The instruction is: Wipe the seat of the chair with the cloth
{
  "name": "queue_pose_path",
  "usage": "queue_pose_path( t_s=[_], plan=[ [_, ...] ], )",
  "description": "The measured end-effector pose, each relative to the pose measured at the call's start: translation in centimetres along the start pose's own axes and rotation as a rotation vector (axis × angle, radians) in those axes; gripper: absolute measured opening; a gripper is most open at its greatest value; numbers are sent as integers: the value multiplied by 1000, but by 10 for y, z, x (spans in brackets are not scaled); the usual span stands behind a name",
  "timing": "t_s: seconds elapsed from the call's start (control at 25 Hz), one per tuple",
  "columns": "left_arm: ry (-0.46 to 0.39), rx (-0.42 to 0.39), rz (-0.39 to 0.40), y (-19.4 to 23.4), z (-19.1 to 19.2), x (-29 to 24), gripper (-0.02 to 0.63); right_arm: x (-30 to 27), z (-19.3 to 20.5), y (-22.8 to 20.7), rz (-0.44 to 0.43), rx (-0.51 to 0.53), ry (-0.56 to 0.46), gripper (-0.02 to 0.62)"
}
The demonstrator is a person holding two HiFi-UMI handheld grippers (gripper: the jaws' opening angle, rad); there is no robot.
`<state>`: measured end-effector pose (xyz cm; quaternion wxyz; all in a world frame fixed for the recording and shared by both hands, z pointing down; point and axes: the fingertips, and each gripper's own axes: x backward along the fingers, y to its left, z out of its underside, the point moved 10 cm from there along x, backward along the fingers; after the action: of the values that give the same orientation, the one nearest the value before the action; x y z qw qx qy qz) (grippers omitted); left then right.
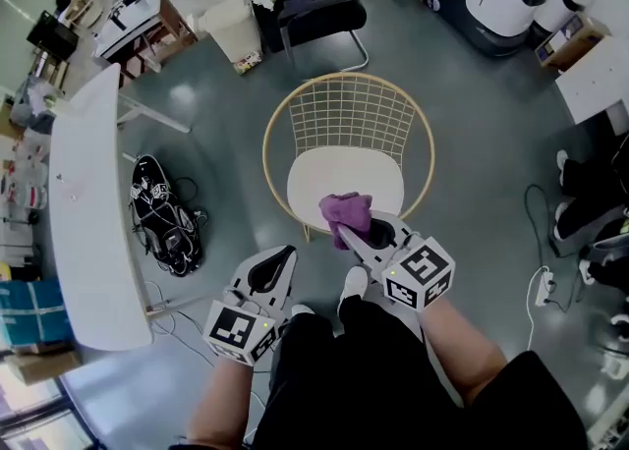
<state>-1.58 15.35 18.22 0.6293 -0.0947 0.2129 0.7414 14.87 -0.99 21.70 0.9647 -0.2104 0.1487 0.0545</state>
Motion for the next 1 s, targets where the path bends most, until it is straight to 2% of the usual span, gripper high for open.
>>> queue_pose_path(
  t_s=[0.32,0.52,0.72,0.88,1.0],
  plan=[
    [22,2,19,22,23,-11,17,-22,26,-13,39,-46,10,78],
    [52,3,89,52,20,-24,17,-43,23,-18,103,-73,13,77],
    [101,-44,165,90,30,-30,17,-73,40,-16,189,-128,-1,77],
    [145,-42,223,128,44,-37,17,-106,55,-19,251,-178,-5,77],
    [144,-37,252,155,62,-48,17,-132,70,-24,283,-214,-1,77]
  ],
)
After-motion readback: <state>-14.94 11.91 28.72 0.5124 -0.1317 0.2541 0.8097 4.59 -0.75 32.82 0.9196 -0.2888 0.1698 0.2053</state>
